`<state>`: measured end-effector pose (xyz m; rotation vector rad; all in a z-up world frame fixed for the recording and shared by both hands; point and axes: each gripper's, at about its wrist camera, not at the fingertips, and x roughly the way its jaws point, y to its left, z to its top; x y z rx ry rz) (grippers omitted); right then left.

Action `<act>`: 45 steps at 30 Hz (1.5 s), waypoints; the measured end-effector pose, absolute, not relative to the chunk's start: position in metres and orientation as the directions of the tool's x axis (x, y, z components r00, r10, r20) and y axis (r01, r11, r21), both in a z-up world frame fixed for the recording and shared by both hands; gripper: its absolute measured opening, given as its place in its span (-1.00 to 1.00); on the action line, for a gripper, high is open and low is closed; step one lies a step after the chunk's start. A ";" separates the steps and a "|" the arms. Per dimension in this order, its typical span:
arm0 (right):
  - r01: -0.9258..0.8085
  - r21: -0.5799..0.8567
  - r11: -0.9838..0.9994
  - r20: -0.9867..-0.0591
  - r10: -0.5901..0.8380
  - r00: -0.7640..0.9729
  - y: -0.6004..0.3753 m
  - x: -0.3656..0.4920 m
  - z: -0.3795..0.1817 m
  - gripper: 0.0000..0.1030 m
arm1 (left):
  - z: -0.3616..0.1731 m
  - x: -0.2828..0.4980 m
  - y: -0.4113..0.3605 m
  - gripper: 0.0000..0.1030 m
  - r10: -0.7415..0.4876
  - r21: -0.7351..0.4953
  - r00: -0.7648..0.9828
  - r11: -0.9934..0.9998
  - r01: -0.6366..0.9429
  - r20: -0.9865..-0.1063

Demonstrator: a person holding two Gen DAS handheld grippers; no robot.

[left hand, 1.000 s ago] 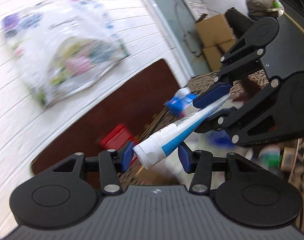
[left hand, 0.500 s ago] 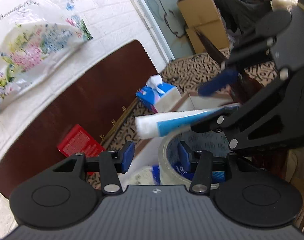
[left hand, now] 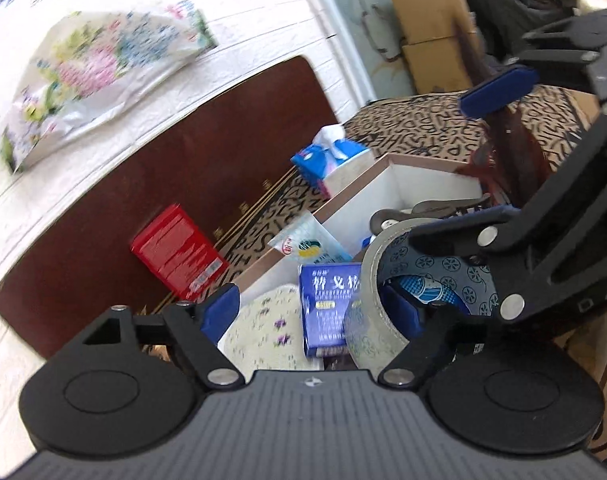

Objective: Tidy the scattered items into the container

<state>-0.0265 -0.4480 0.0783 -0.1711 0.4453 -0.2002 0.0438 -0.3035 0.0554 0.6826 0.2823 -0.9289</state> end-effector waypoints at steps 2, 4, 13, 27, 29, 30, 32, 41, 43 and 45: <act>0.214 -0.207 0.955 -0.389 -0.281 0.877 -0.445 -0.032 0.077 0.95 | 0.056 0.042 -0.302 0.62 -0.613 0.394 0.608 0.463 0.794 -0.504; 0.276 -0.187 0.943 -0.366 -0.328 0.871 -0.443 -0.038 0.076 1.00 | 0.058 0.040 -0.301 0.65 -0.580 0.363 0.634 0.524 0.771 -0.511; 0.489 -0.053 0.871 -0.344 -0.475 0.810 -0.429 -0.067 0.063 1.00 | 0.062 0.015 -0.286 1.00 -0.469 0.303 0.717 0.683 0.665 -0.516; 0.469 -0.018 0.883 -0.334 -0.448 0.829 -0.416 -0.103 0.054 1.00 | 0.050 -0.010 -0.260 1.00 -0.335 0.267 0.813 0.826 0.497 -0.476; 0.466 -0.005 0.885 -0.334 -0.441 0.833 -0.417 -0.105 0.054 1.00 | 0.051 -0.009 -0.256 1.00 -0.327 0.245 0.814 0.841 0.483 -0.480; 0.468 -0.005 0.884 -0.333 -0.442 0.833 -0.417 -0.105 0.054 1.00 | 0.052 -0.010 -0.255 1.00 -0.323 0.246 0.817 0.844 0.477 -0.477; 0.473 -0.005 0.881 -0.331 -0.447 0.831 -0.418 -0.107 0.054 1.00 | 0.053 -0.011 -0.253 1.00 -0.327 0.247 0.822 0.844 0.476 -0.467; 0.469 0.023 0.883 -0.351 -0.432 0.831 -0.423 -0.106 0.043 1.00 | 0.047 -0.010 -0.254 1.00 -0.320 0.218 0.807 0.854 0.472 -0.496; 0.465 0.022 0.885 -0.355 -0.428 0.831 -0.423 -0.106 0.041 1.00 | 0.044 -0.011 -0.253 1.00 -0.320 0.203 0.795 0.856 0.476 -0.515; 0.463 0.013 0.886 -0.358 -0.428 0.830 -0.422 -0.106 0.040 1.00 | 0.042 -0.010 -0.253 1.00 -0.317 0.198 0.791 0.857 0.475 -0.523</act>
